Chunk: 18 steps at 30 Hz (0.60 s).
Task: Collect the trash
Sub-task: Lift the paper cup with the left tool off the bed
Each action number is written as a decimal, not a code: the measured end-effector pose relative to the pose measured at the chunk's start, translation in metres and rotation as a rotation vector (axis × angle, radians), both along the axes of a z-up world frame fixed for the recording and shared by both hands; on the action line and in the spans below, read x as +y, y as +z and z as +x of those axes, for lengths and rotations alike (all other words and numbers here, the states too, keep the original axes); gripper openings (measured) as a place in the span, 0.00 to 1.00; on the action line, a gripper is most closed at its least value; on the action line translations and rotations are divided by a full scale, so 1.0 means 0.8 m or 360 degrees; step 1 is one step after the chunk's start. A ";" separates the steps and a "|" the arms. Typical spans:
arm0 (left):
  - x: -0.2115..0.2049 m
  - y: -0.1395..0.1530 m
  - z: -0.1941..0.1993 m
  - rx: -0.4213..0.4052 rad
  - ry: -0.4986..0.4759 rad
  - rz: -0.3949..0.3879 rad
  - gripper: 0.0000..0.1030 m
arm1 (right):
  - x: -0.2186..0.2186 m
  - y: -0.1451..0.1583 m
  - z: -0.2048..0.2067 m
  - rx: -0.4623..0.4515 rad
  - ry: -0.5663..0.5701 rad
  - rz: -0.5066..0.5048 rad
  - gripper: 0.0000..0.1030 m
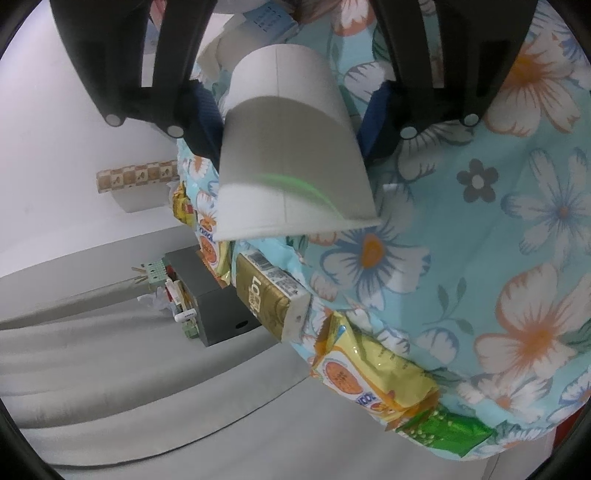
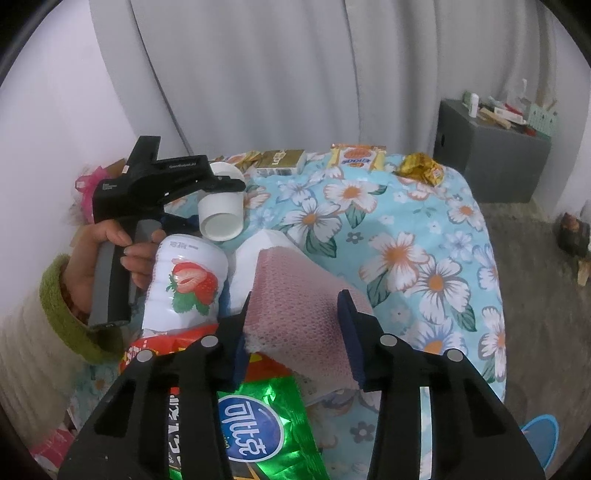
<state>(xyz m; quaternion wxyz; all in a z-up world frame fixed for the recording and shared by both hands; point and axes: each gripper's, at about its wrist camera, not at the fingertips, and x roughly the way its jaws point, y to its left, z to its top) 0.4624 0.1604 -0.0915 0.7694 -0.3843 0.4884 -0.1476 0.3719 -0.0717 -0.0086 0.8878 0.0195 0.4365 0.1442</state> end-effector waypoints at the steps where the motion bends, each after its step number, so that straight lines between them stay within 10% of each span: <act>1: 0.002 -0.001 -0.001 -0.0004 0.0002 -0.0010 0.60 | 0.000 0.001 -0.001 -0.0005 -0.0001 -0.0003 0.36; 18: 0.032 0.020 -0.028 -0.0130 0.0057 -0.0170 0.59 | -0.010 0.016 -0.016 -0.0051 -0.0043 0.0060 0.33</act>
